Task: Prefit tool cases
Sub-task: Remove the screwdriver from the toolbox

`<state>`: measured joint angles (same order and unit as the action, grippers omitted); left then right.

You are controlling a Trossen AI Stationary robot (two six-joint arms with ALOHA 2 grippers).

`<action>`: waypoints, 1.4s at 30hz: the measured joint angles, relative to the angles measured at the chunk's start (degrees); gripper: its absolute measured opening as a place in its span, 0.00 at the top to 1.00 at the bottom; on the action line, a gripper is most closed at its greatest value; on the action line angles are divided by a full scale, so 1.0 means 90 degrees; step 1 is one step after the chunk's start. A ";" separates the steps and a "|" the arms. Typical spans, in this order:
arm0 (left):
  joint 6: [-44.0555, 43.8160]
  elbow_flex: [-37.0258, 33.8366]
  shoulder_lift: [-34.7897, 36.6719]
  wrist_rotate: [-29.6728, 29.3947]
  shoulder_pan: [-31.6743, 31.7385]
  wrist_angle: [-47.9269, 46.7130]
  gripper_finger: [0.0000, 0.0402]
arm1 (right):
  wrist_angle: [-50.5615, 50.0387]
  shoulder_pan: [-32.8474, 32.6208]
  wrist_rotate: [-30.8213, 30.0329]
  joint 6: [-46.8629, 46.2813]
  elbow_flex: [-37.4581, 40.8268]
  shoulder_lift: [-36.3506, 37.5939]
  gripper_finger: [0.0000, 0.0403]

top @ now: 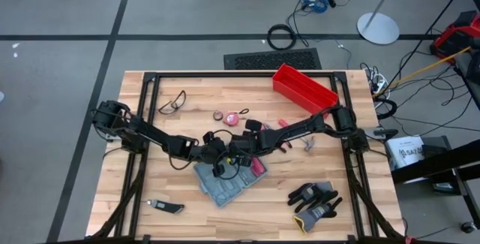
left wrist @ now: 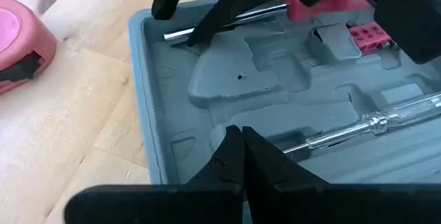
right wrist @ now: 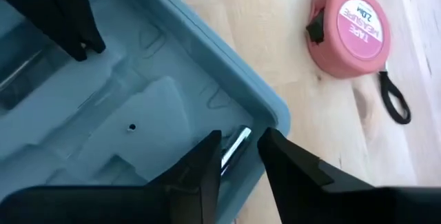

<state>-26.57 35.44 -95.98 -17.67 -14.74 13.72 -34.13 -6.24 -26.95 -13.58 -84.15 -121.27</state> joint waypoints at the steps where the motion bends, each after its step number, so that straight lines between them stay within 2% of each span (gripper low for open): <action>1: 0.0000 0.0000 0.0000 0.0000 -0.0002 0.0000 1.00 | -0.0007 -0.0002 0.0003 0.0014 0.0001 0.0000 0.74; 5: 0.0000 -0.0002 0.0000 0.0012 -0.0002 -0.0002 1.00 | -0.0057 0.0002 0.0008 -0.0108 -0.0003 -0.0032 0.80; 10: 0.0000 -0.0002 -0.0047 0.0034 -0.0005 0.0016 1.00 | -0.0242 -0.0041 -0.0094 0.0226 0.0004 0.0036 0.98; 17: -0.0010 0.0005 -0.0352 0.0146 -0.0019 0.0138 1.00 | -0.0644 -0.0204 -0.0454 0.0210 0.0071 0.0587 1.00; 19: -0.0010 0.0007 -0.0406 0.0164 -0.0016 0.0187 1.00 | -0.0796 -0.0290 -0.0393 0.0000 0.0052 0.0818 1.00; 21: -0.0006 0.0007 -0.0413 0.0169 -0.0015 0.0250 1.00 | -0.0894 -0.0389 -0.0052 -0.0280 0.0052 0.1080 0.99; 25: -0.0005 0.0002 -0.0430 0.0227 -0.0009 0.0383 1.00 | -0.0966 -0.0407 0.1376 -0.0861 0.0046 0.1418 0.96; 28: -0.0005 0.0002 -0.0430 0.0226 -0.0007 0.0379 1.00 | -0.1027 -0.0524 0.1936 -0.1075 0.0040 0.1359 0.92; 42: 0.0005 0.0002 -0.0430 0.0216 -0.0007 0.0381 1.00 | -0.1238 -0.0904 0.1980 -0.1168 0.0035 0.0663 0.77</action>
<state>-26.52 35.46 -99.85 -15.73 -14.81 17.15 -45.27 -14.38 -9.13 -24.08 -83.83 -115.31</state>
